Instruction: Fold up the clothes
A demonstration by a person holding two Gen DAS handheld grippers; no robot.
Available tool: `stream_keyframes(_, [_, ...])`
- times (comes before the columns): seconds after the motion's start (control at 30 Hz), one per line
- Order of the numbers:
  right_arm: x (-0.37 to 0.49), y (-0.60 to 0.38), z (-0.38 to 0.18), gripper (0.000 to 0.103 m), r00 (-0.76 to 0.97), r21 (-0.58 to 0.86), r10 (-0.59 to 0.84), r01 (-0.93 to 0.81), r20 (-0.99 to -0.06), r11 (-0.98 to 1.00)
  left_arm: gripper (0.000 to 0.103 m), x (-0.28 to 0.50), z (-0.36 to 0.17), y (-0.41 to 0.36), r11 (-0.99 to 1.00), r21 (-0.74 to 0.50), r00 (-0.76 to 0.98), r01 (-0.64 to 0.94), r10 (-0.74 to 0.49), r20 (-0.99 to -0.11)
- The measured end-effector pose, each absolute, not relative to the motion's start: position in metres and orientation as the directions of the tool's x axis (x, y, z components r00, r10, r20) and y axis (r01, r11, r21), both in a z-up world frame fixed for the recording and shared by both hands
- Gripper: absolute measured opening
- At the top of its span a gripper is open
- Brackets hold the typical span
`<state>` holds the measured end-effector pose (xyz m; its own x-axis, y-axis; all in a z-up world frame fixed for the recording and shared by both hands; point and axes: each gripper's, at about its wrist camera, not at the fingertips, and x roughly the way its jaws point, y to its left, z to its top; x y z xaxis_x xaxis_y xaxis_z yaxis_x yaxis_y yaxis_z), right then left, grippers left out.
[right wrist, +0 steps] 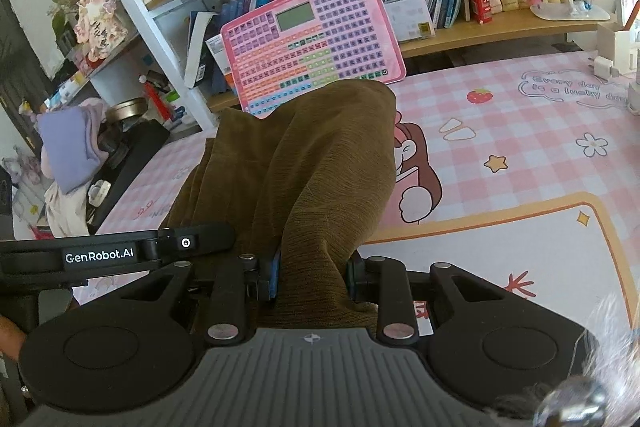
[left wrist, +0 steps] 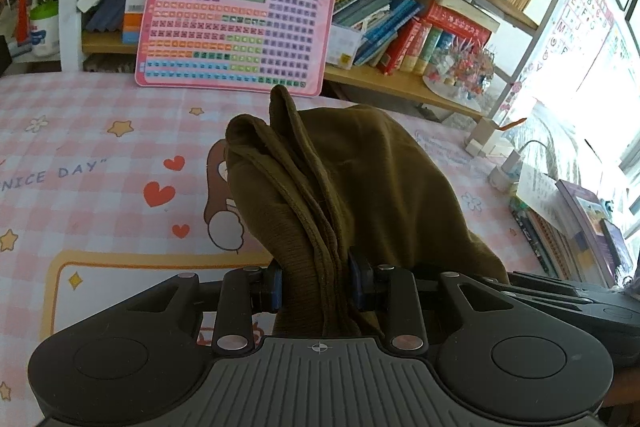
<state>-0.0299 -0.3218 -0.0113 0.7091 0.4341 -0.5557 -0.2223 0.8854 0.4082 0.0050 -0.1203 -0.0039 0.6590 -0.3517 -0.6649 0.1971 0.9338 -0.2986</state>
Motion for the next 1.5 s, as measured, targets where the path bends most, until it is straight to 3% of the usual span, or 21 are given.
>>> stream_keyframes(0.6, [0.075, -0.257, 0.005, 0.026, 0.737, 0.343, 0.428, -0.277, -0.523, 0.897, 0.029, 0.106, 0.002, -0.047, 0.927, -0.32, 0.701, 0.194, -0.359, -0.616])
stream_keyframes(1.07, [0.171, -0.206, -0.014, 0.026, 0.746, 0.272, 0.405, -0.302, -0.53, 0.913, 0.029, 0.192, -0.039, 0.011, 0.896, -0.406, 0.708, 0.181, -0.406, -0.579])
stream_keyframes(1.3, [0.205, -0.222, -0.06, 0.03, 0.659, 0.455, 0.447, -0.174, -0.605, 0.873, 0.033, 0.215, -0.084, 0.031, 0.853, -0.508, 0.655, 0.118, -0.451, -0.606])
stream_keyframes(1.4, [0.205, -0.231, -0.069, 0.031, 0.661, 0.524, 0.473, -0.14, -0.582, 0.84, 0.037, 0.215, -0.091, 0.036, 0.838, -0.535, 0.654, 0.102, -0.462, -0.599])
stream_keyframes(1.5, [0.206, -0.229, -0.065, 0.035, 0.657, 0.51, 0.467, -0.144, -0.592, 0.848, 0.039, 0.216, -0.09, 0.036, 0.839, -0.537, 0.652, 0.088, -0.456, -0.606])
